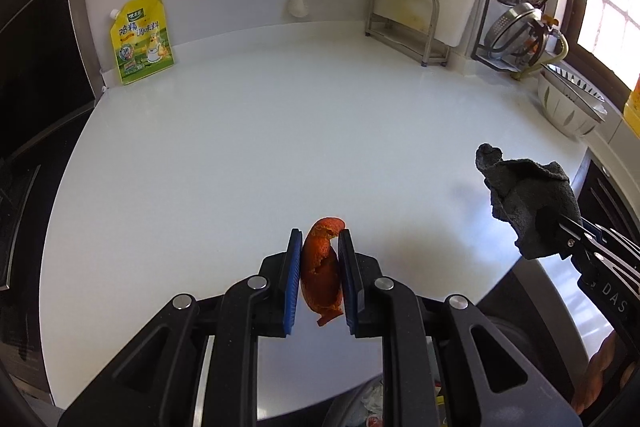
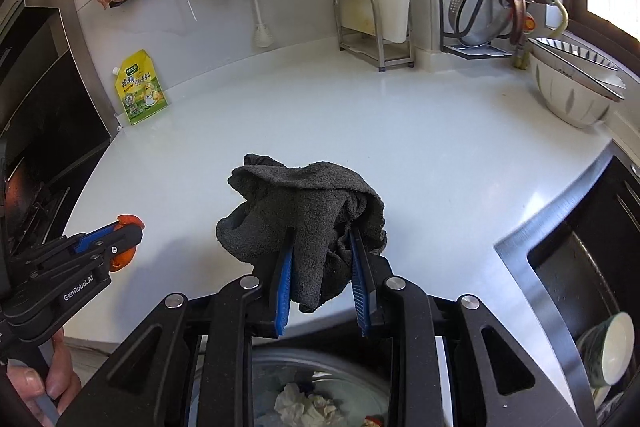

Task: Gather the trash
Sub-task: 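Carry the orange peel and grey cloth over the grey bin with both tools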

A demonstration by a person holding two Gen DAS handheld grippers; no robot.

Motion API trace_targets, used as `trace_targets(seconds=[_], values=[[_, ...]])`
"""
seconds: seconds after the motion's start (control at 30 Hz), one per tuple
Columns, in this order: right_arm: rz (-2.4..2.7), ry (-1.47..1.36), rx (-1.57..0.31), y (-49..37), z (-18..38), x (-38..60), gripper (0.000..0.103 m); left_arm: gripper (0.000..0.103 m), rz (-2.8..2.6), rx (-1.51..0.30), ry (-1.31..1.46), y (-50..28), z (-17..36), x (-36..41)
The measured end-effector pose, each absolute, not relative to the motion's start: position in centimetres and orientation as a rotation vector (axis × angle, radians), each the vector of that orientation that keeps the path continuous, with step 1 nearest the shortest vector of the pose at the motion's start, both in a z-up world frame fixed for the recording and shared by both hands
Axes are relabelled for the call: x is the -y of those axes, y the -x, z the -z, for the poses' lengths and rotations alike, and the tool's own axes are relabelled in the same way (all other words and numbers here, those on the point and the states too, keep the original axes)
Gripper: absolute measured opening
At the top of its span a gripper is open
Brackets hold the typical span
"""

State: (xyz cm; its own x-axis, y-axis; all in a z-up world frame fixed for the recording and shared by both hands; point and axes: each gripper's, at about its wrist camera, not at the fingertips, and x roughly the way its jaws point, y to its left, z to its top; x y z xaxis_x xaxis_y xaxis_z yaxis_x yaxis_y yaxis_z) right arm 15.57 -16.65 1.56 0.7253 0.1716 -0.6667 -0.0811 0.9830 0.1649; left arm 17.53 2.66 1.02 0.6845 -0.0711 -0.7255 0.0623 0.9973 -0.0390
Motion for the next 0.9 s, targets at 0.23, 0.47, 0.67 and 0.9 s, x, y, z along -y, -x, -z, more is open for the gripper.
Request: trace_targets(seconds=[0.23,0.47,0.67,0.9], values=[[-0.098,-0.124,-0.704,-8.6,-2.4,16.4,0.025,0.018,0.119,-0.763,-0.009,-12.2,-1.9,-1.3],[-0.066,-0.119,-0.686,-3.2,-1.7,16.1,0.025,0.018,0.173,-0.764,-0.013,-8.1,-1.4,-0.8],[-0.058,-0.15,-0.7,0.5,0.0,16.3,0.025,0.018,0.198,-0.761,-0.021,-5.3,-0.7,-0.6],[-0.043,-0.178,-0.719,3.9,2.9,16.8,0.025,0.018,0.23,-0.783,-0.055,-2.6,2.0,0.5]])
